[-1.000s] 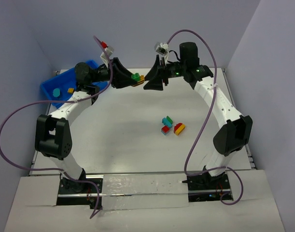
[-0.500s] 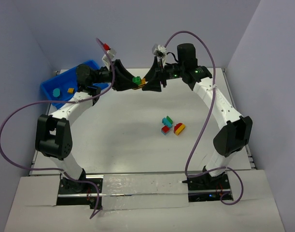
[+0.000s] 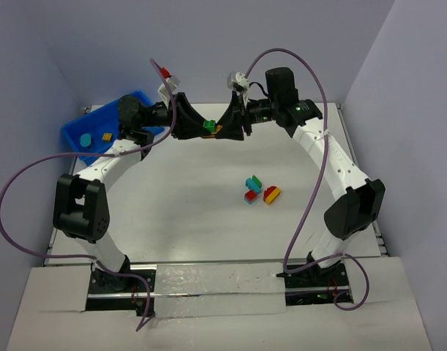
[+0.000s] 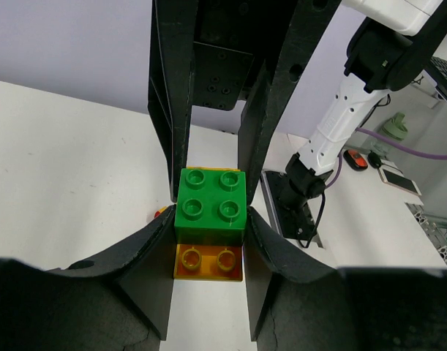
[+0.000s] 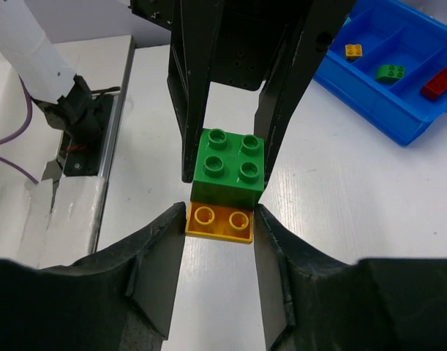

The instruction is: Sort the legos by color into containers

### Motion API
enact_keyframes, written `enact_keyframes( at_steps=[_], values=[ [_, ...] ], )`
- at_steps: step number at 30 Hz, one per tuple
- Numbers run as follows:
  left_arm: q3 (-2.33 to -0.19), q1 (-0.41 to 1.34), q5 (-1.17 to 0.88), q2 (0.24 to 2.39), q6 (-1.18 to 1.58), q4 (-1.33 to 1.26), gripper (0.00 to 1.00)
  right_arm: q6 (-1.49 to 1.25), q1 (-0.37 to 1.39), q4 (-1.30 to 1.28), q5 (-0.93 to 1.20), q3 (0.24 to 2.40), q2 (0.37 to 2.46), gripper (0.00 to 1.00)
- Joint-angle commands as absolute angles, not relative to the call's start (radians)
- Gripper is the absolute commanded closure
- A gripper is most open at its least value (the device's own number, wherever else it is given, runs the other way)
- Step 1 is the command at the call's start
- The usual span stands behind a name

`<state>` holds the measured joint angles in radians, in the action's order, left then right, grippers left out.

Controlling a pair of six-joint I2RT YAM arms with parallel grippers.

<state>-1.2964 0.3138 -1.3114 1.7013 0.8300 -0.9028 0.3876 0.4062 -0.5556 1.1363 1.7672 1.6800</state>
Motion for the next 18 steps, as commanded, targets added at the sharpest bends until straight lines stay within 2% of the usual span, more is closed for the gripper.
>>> enact_keyframes(
  at_steps=[1,4,7,8,9,10,11,14,16,18],
  values=[
    [-1.303,0.316,-1.293,1.661,0.811,-0.934,1.00,0.464,0.426,-0.665,1.151,1.837,1.682,0.55],
    [-1.304,0.316,-1.289,1.661,0.811,-0.940,1.00,0.467,0.428,-0.676,1.146,1.850,1.690,0.64],
    [-1.304,0.316,-1.287,1.663,0.820,-0.950,0.97,0.459,0.427,-0.674,1.136,1.860,1.696,0.86],
    [-1.305,0.316,-1.288,1.666,0.822,-0.950,0.93,0.452,0.428,-0.671,1.124,1.865,1.700,0.93],
    [-1.305,0.316,-1.287,1.666,0.822,-0.953,0.79,0.439,0.425,-0.661,1.118,1.865,1.700,1.00],
    [-1.306,0.315,-1.289,1.666,0.825,-0.952,0.78,0.435,0.425,-0.656,1.110,1.865,1.699,1.00],
    [-1.310,0.316,-1.293,1.666,0.824,-0.946,0.66,0.432,0.426,-0.651,1.102,1.862,1.697,1.00],
    [-1.327,0.314,-1.304,1.667,0.818,-0.921,0.49,0.413,0.425,-0.627,1.071,1.861,1.692,1.00],
    [-1.334,0.314,-1.310,1.667,0.800,-0.893,0.45,0.402,0.426,-0.614,1.052,1.862,1.689,1.00],
    [-1.339,0.314,-1.307,1.667,0.790,-0.876,0.45,0.399,0.426,-0.606,1.039,1.862,1.687,1.00]
  ],
)
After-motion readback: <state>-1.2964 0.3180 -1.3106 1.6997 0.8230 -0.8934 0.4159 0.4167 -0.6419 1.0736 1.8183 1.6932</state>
